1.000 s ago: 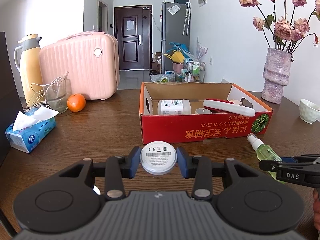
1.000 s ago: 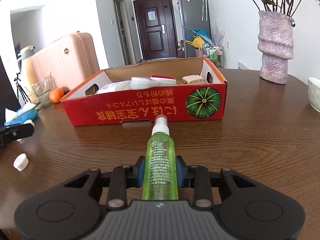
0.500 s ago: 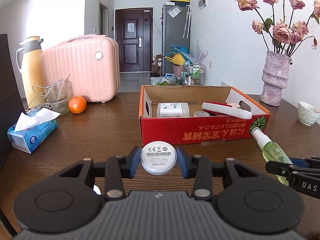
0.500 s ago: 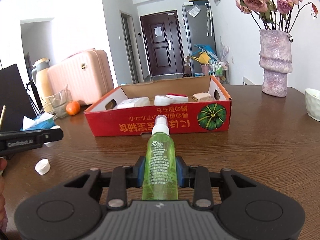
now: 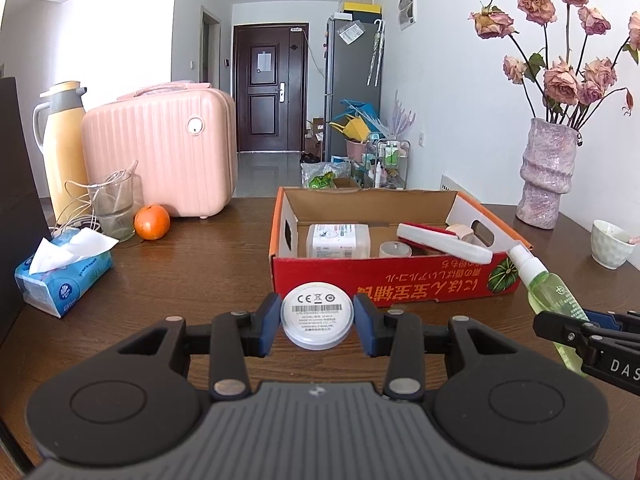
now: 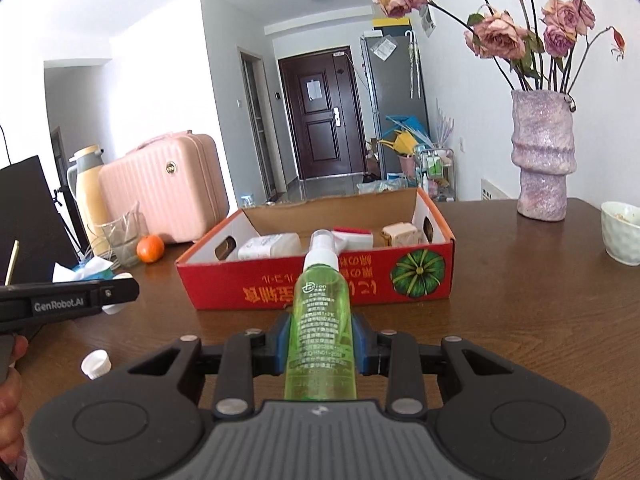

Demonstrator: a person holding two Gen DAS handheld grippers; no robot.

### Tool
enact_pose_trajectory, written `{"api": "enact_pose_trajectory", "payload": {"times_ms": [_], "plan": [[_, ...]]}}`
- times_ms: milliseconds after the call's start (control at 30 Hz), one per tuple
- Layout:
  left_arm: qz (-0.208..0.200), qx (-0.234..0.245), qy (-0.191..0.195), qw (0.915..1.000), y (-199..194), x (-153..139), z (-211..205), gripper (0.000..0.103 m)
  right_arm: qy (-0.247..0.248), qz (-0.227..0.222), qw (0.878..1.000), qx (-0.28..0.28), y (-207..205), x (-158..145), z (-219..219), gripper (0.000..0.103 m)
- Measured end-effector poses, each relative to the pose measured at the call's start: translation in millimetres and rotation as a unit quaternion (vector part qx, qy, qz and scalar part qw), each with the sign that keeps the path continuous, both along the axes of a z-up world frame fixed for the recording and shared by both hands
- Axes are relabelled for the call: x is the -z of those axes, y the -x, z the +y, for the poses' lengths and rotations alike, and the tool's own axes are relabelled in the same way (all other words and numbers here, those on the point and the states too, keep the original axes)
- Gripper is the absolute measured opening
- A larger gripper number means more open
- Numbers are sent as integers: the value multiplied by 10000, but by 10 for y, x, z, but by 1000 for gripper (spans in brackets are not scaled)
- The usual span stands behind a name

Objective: Organize rigid objects
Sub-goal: 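Carry the disc in the left gripper toward the box while the right carries the green bottle, then lower both held objects into the box and open both grippers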

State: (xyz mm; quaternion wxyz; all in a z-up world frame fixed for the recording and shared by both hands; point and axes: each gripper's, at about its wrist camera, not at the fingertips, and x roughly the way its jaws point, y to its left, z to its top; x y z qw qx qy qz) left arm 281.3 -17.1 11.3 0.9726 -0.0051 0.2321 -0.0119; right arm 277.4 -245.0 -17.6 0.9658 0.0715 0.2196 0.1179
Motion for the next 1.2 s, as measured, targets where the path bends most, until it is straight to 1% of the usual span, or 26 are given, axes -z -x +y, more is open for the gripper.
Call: {"api": "enact_pose_trajectory", "payload": {"times_ms": [533,767,1067,1200], "plan": [[-188,12,46,9998,-157,-193,-183,40,29,-268,9996,10,-223,-225,63,30],[-233,-30,172,9996,-343,-269,-249,40,75,-388,9992,81,-432,-302,72,30],[-200,-71,169,9996,-605,-240,-337,40,96,-449,9988,181,-737,-337,53,30],[-242,-99,233,9994,-729,-269,-349,40,110,-458,9986,242,-885,-339,50,30]]}}
